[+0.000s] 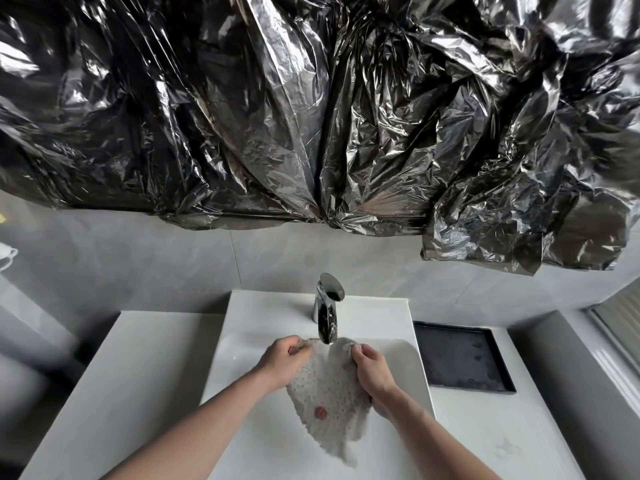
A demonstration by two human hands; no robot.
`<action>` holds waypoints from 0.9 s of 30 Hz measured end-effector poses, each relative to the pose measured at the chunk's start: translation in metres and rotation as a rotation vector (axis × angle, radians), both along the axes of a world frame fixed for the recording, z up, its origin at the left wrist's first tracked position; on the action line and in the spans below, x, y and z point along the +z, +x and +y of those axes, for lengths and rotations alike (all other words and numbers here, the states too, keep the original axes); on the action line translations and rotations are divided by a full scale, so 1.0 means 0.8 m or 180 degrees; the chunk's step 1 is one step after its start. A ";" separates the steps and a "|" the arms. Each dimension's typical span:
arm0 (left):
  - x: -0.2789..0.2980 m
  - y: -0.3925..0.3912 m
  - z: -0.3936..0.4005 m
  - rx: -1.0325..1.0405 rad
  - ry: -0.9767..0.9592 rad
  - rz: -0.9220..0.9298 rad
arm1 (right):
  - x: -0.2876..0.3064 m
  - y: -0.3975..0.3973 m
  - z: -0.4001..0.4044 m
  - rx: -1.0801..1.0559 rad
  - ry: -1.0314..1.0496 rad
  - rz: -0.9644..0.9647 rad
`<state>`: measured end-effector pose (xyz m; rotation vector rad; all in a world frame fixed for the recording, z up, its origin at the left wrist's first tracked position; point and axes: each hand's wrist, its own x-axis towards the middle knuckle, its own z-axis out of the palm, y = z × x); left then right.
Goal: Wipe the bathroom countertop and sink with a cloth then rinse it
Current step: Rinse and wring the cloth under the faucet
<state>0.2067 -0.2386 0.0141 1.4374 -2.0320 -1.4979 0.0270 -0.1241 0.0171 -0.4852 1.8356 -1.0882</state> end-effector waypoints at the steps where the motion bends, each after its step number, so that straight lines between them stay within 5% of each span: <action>1: -0.004 0.002 -0.001 -0.0074 -0.0018 -0.0146 | -0.002 0.002 0.001 -0.0015 0.0043 -0.0080; 13: -0.017 0.024 0.010 -0.0887 0.0028 -0.1134 | 0.020 0.039 -0.004 0.0039 0.0187 -0.0300; 21: -0.011 0.000 0.037 -0.0758 -0.0143 -0.0492 | 0.034 0.033 0.002 0.0544 0.0124 -0.0867; 27: 0.007 -0.013 0.045 0.0075 -0.0242 -0.0069 | 0.007 -0.001 0.023 0.0578 0.0124 -0.0241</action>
